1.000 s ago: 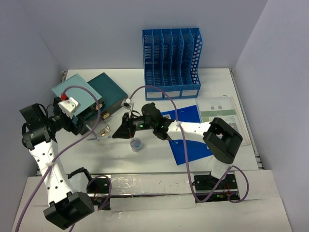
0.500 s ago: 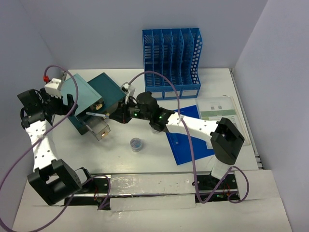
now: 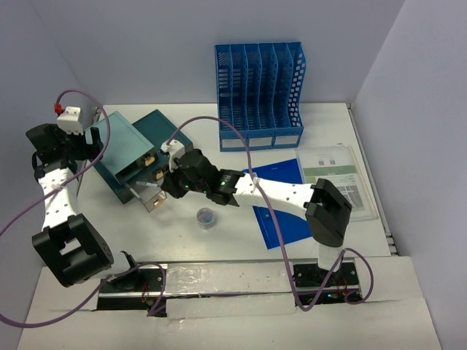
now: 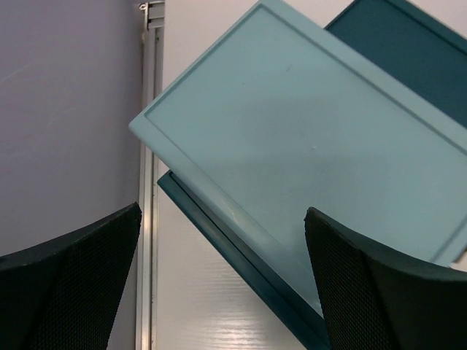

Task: Organize the desk

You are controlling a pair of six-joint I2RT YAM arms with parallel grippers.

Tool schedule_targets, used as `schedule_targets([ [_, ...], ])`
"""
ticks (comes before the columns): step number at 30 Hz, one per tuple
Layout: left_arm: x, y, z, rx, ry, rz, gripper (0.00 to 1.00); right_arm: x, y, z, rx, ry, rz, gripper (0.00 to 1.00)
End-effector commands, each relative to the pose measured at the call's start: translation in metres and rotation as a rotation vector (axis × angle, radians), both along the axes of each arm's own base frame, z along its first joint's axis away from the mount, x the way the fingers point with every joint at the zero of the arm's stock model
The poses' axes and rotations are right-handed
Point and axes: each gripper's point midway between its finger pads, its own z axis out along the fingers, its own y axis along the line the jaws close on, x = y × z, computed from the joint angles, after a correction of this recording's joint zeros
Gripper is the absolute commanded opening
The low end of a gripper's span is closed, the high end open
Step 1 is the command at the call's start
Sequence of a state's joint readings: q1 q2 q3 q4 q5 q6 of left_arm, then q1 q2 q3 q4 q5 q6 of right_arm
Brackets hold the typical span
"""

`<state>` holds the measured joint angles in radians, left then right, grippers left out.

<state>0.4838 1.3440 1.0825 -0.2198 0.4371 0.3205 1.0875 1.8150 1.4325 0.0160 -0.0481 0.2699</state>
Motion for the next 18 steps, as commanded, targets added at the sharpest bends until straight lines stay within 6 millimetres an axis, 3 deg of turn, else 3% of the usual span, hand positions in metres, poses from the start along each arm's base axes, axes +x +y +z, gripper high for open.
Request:
schedule_targets([
  [1,0.01,0.013,-0.01,0.041,-0.017,0.058,0.99,0.01,0.013,0.007,-0.035,-0.044,-0.014,0.0],
  [7,0.005,0.009,-0.027,0.057,-0.008,0.037,0.99,0.025,0.04,0.005,-0.036,-0.086,-0.054,0.0],
  [12,0.003,0.009,-0.035,0.061,0.01,0.037,0.99,0.039,0.059,0.01,-0.025,-0.11,-0.081,0.13],
  [18,0.004,0.005,-0.033,0.045,0.0,0.022,0.99,0.045,0.084,0.008,-0.019,-0.136,-0.061,0.38],
])
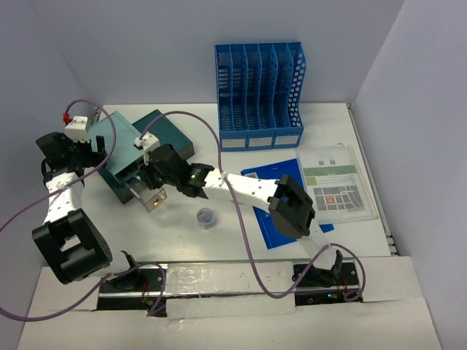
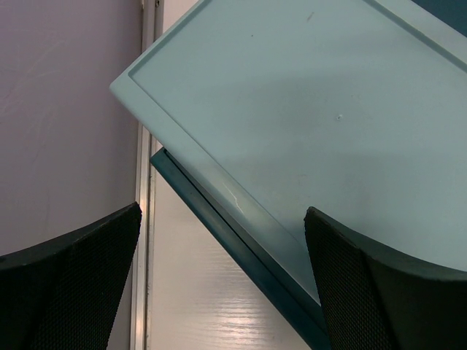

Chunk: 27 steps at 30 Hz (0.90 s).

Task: Organize the desk

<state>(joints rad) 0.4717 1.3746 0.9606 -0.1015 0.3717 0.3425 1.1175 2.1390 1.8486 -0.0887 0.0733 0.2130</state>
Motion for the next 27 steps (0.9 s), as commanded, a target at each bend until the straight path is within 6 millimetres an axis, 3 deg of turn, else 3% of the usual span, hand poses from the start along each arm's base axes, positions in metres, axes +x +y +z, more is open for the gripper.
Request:
schedule_targets([
  [1,0.005,-0.003,0.012,0.013,-0.046,-0.016,0.99,0.005,0.02,0.028,0.049,-0.061,0.007,0.41],
  [6,0.004,-0.003,0.013,0.018,-0.044,-0.02,0.99,0.004,0.022,0.057,0.084,-0.103,0.031,0.5],
  [10,0.003,-0.003,0.011,0.023,-0.037,-0.022,0.99,-0.013,0.001,0.09,0.134,-0.128,0.07,0.5],
  [12,0.003,-0.004,0.012,0.022,-0.038,-0.023,0.99,-0.025,-0.018,0.093,0.146,-0.119,0.077,0.5],
  [13,0.003,-0.004,0.012,0.023,-0.04,-0.025,0.99,-0.028,-0.021,0.077,0.128,-0.103,0.079,0.5],
  [14,0.003,-0.004,0.012,0.023,-0.04,-0.025,0.99,-0.033,-0.03,0.086,0.153,-0.108,0.077,0.5],
  [15,0.004,-0.003,0.013,0.029,-0.043,-0.022,0.99,-0.039,-0.041,0.065,0.121,-0.085,0.073,0.5],
  [17,0.006,0.001,0.012,0.044,-0.043,-0.012,0.99,-0.048,-0.054,0.06,0.154,-0.054,0.053,0.5],
  [20,0.01,0.004,0.011,0.062,-0.042,-0.002,0.99,-0.068,-0.063,0.022,0.148,0.029,0.063,0.49],
  [23,0.014,0.009,0.011,0.089,-0.044,0.022,0.99,-0.08,-0.057,0.001,0.172,0.1,0.089,0.49],
  [27,0.017,0.009,-0.004,0.128,-0.003,0.039,0.99,-0.086,-0.042,-0.015,0.182,0.167,0.127,0.49],
])
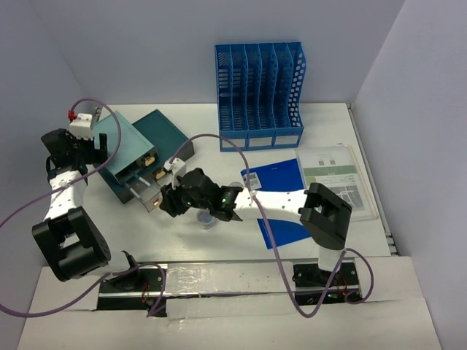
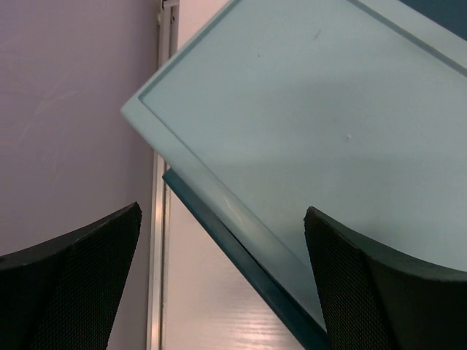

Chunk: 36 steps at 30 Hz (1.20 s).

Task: Organize the desk

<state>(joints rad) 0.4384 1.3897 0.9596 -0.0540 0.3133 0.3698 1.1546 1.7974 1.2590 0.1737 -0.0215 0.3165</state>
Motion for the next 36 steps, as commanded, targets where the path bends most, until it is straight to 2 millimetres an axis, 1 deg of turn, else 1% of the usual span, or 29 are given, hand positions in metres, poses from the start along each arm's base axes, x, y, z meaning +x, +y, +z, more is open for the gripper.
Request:
schedule_targets([
  [1,0.009,0.008,-0.01,0.074,0.012,0.035,0.99,-0.008,0.028,0.005,0.11,0.063,0.044,0.49],
  [3,0.009,0.008,-0.019,0.082,0.024,0.034,0.99,-0.004,0.037,0.003,0.116,0.063,0.049,0.49],
  [5,0.008,0.01,-0.027,0.091,0.043,0.031,0.99,0.002,0.042,0.003,0.123,0.061,0.051,0.49],
  [6,0.007,0.01,-0.032,0.096,0.053,0.028,0.99,0.004,0.045,0.008,0.135,0.057,0.055,0.49],
  [7,0.007,0.01,-0.033,0.1,0.057,0.025,0.99,0.005,0.046,0.004,0.129,0.062,0.055,0.49],
  [8,0.006,0.009,-0.038,0.104,0.069,0.019,0.98,0.012,0.049,0.002,0.132,0.064,0.055,0.49],
  [9,0.005,0.008,-0.042,0.101,0.078,0.015,0.98,0.015,0.054,0.006,0.144,0.061,0.058,0.49],
  [11,0.004,0.008,-0.046,0.102,0.087,0.01,0.98,0.021,0.058,-0.004,0.135,0.076,0.06,0.49],
  [14,0.002,0.005,-0.053,0.091,0.105,-0.003,0.97,0.033,0.065,-0.004,0.144,0.07,0.048,0.48],
  [17,0.0,0.003,-0.058,0.087,0.114,-0.016,0.97,0.041,0.068,-0.009,0.136,0.052,0.033,0.48],
  [21,-0.003,0.0,-0.067,0.085,0.133,-0.031,0.96,0.051,0.077,-0.003,0.157,0.044,0.036,0.49],
  [27,-0.006,-0.003,-0.078,0.077,0.151,-0.039,0.93,0.071,0.09,-0.005,0.187,0.065,0.011,0.49],
  [28,-0.007,-0.004,-0.079,0.074,0.154,-0.041,0.93,0.075,0.094,-0.003,0.202,0.069,0.013,0.49],
  [30,-0.008,-0.005,-0.082,0.07,0.158,-0.044,0.92,0.082,0.101,-0.007,0.226,0.092,0.012,0.5],
  [31,-0.009,-0.005,-0.084,0.068,0.16,-0.044,0.92,0.085,0.104,-0.003,0.249,0.105,0.011,0.5],
  [33,-0.01,-0.006,-0.084,0.066,0.161,-0.045,0.92,0.094,0.109,-0.003,0.29,0.125,-0.003,0.5],
  [34,-0.01,-0.006,-0.085,0.064,0.161,-0.045,0.92,0.101,0.109,-0.008,0.304,0.135,-0.019,0.5],
  [36,-0.011,-0.007,-0.085,0.062,0.161,-0.045,0.91,0.11,0.112,-0.003,0.352,0.157,-0.042,0.51],
])
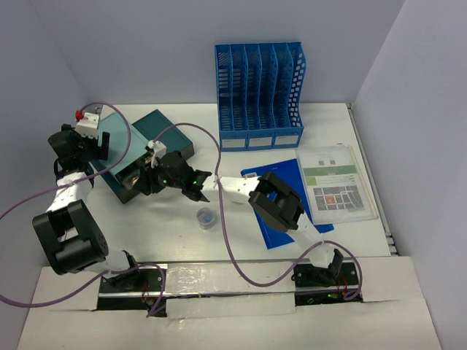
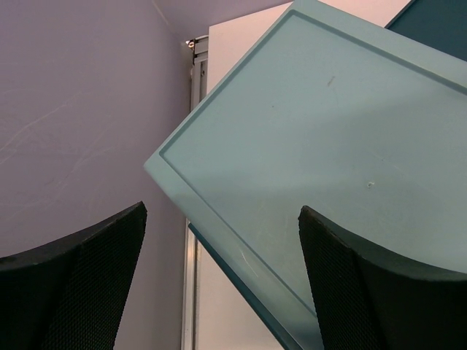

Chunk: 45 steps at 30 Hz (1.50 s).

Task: Organize the desk

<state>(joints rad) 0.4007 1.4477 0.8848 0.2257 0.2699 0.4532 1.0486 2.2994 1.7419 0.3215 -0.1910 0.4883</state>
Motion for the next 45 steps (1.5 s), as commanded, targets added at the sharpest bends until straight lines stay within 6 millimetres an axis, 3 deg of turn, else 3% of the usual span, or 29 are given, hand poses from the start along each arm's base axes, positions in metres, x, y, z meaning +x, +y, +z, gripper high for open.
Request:
schedule_targets([
  [1,-0.039,-0.013,-0.086,-0.087,0.282,0.0,0.91,0.035,0.012,0.03,0.178,0.04,-0.072,0.51],
  [8,-0.041,-0.015,-0.087,-0.088,0.283,-0.003,0.91,0.06,0.017,0.033,0.295,0.098,-0.161,0.52],
  [17,-0.044,-0.016,-0.082,-0.08,0.268,-0.004,0.91,0.069,0.025,0.035,0.342,0.126,-0.178,0.52],
  [20,-0.043,-0.017,-0.083,-0.088,0.272,-0.008,0.91,0.07,0.021,0.036,0.346,0.123,-0.192,0.52],
  [22,-0.044,-0.018,-0.084,-0.094,0.277,-0.011,0.91,0.065,0.016,0.049,0.366,0.114,-0.18,0.52],
  [24,-0.043,-0.018,-0.082,-0.094,0.273,-0.013,0.91,0.06,0.006,0.043,0.356,0.114,-0.185,0.52],
  [28,-0.043,-0.019,-0.079,-0.094,0.267,-0.014,0.91,0.048,-0.019,0.057,0.37,0.104,-0.207,0.53],
  [34,-0.043,-0.021,-0.075,-0.095,0.258,-0.022,0.91,0.044,-0.049,0.036,0.381,0.238,-0.293,0.59],
  [45,-0.046,-0.021,-0.066,-0.07,0.244,-0.024,0.91,0.066,-0.05,-0.026,0.374,0.487,-0.392,0.61],
])
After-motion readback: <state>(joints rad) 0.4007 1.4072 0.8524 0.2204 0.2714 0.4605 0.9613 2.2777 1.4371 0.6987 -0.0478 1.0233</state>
